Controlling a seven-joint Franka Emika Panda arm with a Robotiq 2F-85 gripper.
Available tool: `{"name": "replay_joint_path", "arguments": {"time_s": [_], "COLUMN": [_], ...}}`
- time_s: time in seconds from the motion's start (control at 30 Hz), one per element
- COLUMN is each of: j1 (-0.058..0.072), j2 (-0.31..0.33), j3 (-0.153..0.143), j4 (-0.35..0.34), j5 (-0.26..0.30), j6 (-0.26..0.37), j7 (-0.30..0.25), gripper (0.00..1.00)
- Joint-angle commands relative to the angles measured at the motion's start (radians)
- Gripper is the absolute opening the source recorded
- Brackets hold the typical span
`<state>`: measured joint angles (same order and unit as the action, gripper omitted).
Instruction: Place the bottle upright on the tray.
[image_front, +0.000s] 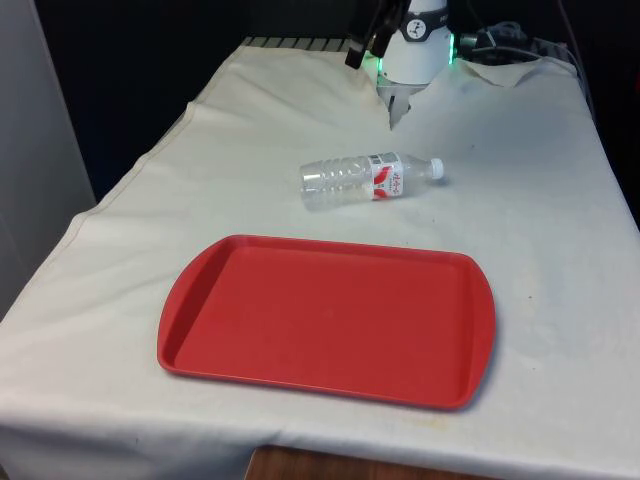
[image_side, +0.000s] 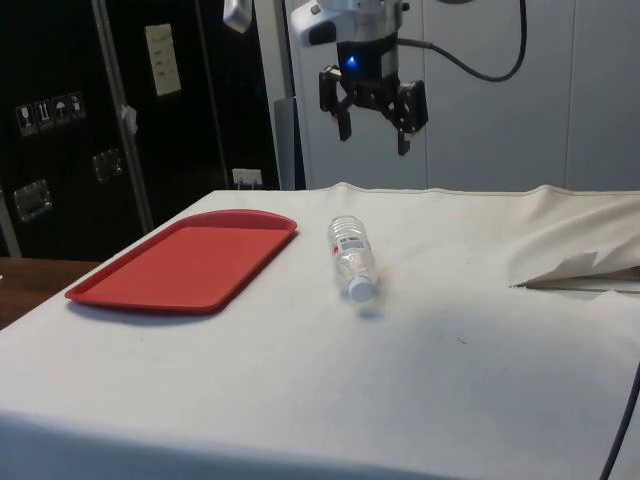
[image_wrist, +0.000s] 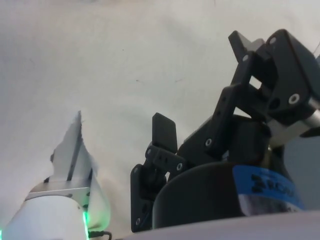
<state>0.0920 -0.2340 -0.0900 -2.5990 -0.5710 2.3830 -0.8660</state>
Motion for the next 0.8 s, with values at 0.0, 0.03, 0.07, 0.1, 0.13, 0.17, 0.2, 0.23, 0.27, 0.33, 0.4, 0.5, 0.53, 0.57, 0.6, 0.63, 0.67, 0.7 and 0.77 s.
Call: {"name": "replay_joint_path", "arguments": {"time_s": [0.0,0.03,0.07,0.1,0.13,0.17,0.2,0.23,0.27,0.33,0.4,0.5,0.53,0.57,0.6,0.63,0.67,0.7,0.77], "j1": [-0.003,-0.003,0.0,-0.003,-0.003,-0.003,-0.003,-0.003,-0.003,-0.003,-0.003,-0.004,-0.004,-0.004,-0.004,-0.004,0.0,-0.004,-0.004], "j2": [0.0,0.002,0.002,0.003,0.004,0.006,0.008,0.009,0.011,0.014,0.016,0.021,0.022,0.024,0.025,0.027,0.028,0.03,0.033], "j3": [0.002,0.002,0.0,0.002,0.002,0.002,0.002,0.002,0.002,0.002,0.002,0.002,0.002,0.002,0.002,0.002,0.0,0.002,0.002], "j4": [-0.004,-0.004,-0.002,-0.005,-0.006,-0.007,-0.008,-0.008,-0.009,-0.009,-0.01,-0.012,-0.012,-0.013,-0.013,-0.013,-0.012,-0.014,-0.015], "j5": [-0.023,-0.029,-0.012,-0.035,-0.042,-0.054,-0.06,-0.067,-0.073,-0.087,-0.099,-0.119,-0.126,-0.132,-0.139,-0.145,-0.13,-0.158,-0.172], "j6": [0.015,0.017,0.003,0.019,0.021,0.025,0.027,0.029,0.03,0.033,0.036,0.042,0.044,0.046,0.048,0.049,0.036,0.051,0.054], "j7": [0.004,0.004,-0.001,0.004,0.004,0.003,0.003,0.003,0.003,0.004,0.004,0.004,0.004,0.004,0.005,0.005,-0.002,0.006,0.007], "gripper": [1.0,1.0,1.0,1.0,1.0,1.0,1.0,1.0,1.0,1.0,1.0,1.0,1.0,1.0,1.0,1.0,1.0,1.0,1.0]}}
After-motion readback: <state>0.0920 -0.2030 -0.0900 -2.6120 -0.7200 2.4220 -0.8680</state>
